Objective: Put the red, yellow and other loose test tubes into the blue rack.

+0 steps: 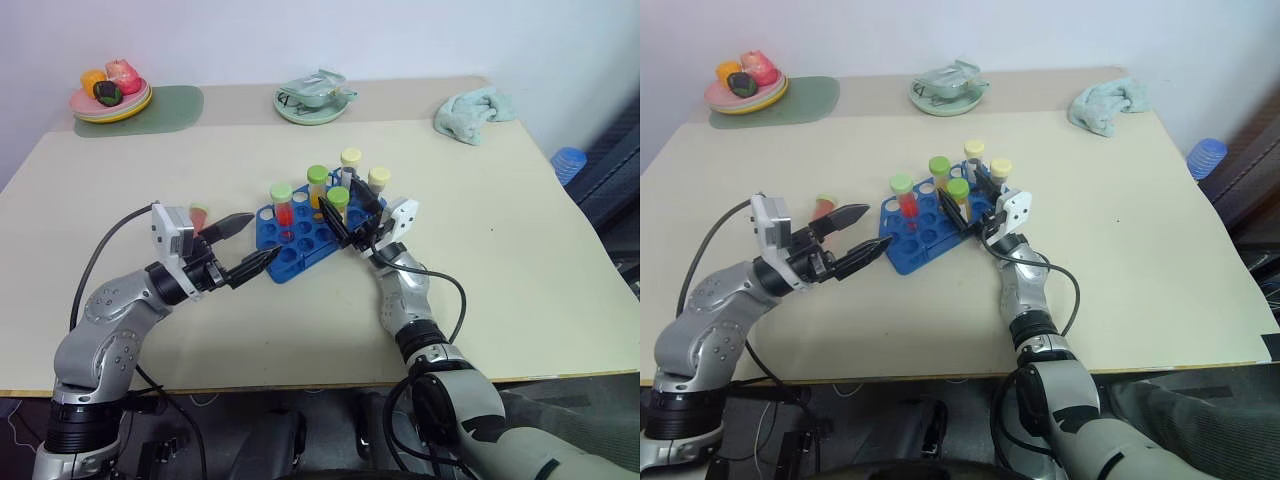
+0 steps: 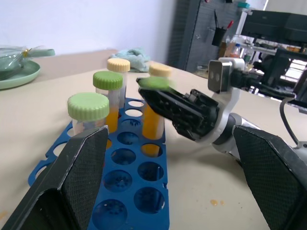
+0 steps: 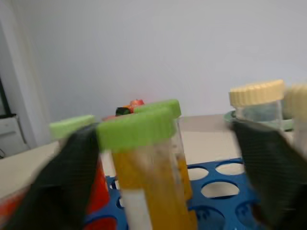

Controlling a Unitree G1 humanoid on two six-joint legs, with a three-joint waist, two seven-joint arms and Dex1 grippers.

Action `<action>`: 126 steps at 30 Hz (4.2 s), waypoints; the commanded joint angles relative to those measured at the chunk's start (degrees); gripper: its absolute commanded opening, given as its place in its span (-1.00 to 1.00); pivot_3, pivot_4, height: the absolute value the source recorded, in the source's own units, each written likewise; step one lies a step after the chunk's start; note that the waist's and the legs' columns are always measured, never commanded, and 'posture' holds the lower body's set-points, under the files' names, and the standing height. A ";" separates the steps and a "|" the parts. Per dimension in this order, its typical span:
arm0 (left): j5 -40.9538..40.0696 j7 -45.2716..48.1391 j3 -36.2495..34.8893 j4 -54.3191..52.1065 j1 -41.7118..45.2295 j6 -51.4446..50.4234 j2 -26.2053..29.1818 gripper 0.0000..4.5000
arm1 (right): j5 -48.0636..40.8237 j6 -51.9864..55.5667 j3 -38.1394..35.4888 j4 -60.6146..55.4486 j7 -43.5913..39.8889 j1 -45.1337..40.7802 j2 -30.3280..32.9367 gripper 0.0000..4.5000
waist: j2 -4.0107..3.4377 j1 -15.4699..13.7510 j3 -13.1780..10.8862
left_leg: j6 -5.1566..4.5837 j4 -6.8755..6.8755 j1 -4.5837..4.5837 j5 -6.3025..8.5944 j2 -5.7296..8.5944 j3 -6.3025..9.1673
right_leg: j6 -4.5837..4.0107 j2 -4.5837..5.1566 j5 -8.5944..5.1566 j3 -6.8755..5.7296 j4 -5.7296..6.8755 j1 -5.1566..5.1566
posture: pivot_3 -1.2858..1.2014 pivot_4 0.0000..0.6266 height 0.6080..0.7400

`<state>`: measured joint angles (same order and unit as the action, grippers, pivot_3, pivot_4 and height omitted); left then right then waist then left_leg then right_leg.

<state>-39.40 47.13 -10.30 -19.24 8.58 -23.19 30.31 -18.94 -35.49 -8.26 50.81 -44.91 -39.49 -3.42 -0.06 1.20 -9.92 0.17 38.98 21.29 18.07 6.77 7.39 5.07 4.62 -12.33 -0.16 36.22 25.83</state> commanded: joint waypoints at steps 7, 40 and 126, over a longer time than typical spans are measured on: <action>-6.08 -7.57 -5.66 -0.48 2.21 -1.72 -3.70 0.89 | 3.45 6.96 3.92 -22.69 5.80 3.95 4.16 0.98 | -0.01 -0.19 -0.01 | 0.00 0.01 0.04 0.00 0.00 0.00 | 0.00 0.01 0.00 0.00 0.00 0.04 | 0.03 -0.52 1.00; 13.51 -61.74 -10.15 54.46 54.39 -58.32 1.32 0.89 | -12.43 74.00 8.42 -64.97 -14.01 -4.05 53.81 0.98 | 0.49 -1.65 -0.08 | -0.02 0.09 0.28 0.02 0.07 -0.01 | 0.07 0.12 0.02 -0.05 -0.04 0.21 | 0.03 -0.52 1.00; 18.67 15.85 9.49 50.06 26.04 32.66 -17.57 -0.64 | -24.25 81.80 -15.63 -102.91 20.72 43.29 45.63 1.00 | 0.50 -1.95 0.09 | -0.10 0.17 0.01 0.04 -0.18 -0.38 | 0.00 -0.03 0.22 0.06 -0.17 -0.10 | 0.03 -0.52 1.00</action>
<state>-22.70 62.90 -0.96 29.14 34.67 9.00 11.81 -42.30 46.46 -23.31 -49.87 -24.69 4.46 41.63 0.44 -0.75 -9.83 0.07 39.15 21.26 18.11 6.59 7.00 5.07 4.58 -12.11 -0.10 36.06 25.68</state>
